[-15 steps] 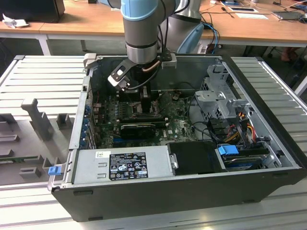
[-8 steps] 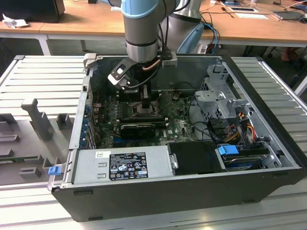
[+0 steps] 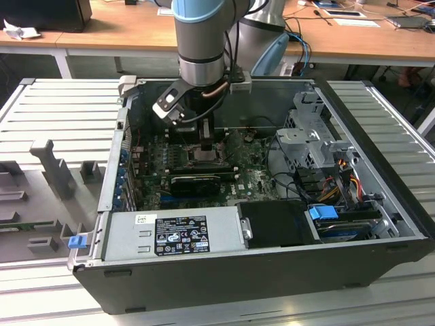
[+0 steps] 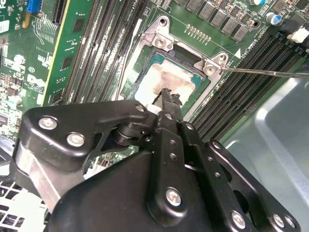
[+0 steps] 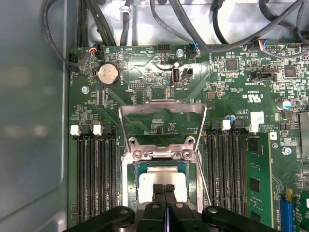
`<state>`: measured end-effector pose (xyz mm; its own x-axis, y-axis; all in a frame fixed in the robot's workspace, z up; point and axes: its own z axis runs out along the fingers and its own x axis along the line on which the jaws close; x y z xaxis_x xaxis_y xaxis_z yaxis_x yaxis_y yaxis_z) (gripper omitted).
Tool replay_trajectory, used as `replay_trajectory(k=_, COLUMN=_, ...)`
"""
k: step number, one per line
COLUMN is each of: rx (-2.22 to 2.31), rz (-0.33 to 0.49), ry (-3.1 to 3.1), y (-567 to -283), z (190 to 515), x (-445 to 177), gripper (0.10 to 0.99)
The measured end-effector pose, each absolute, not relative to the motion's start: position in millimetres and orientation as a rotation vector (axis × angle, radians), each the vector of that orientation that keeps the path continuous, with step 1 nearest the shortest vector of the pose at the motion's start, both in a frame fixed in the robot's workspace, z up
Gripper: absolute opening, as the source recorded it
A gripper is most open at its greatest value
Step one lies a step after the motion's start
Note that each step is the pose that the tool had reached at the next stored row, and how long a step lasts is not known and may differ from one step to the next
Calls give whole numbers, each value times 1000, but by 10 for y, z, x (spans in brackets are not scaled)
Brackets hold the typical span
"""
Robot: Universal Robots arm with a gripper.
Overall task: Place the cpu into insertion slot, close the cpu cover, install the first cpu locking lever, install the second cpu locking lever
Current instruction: 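Place the cpu into insertion slot, then close the cpu cover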
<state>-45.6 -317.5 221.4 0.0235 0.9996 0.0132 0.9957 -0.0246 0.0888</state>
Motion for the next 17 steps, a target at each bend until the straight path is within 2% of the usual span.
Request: replay_trajectory(k=17, rx=2219, rz=92, ry=2165, y=-3175, z=2300, x=-370, gripper=106)
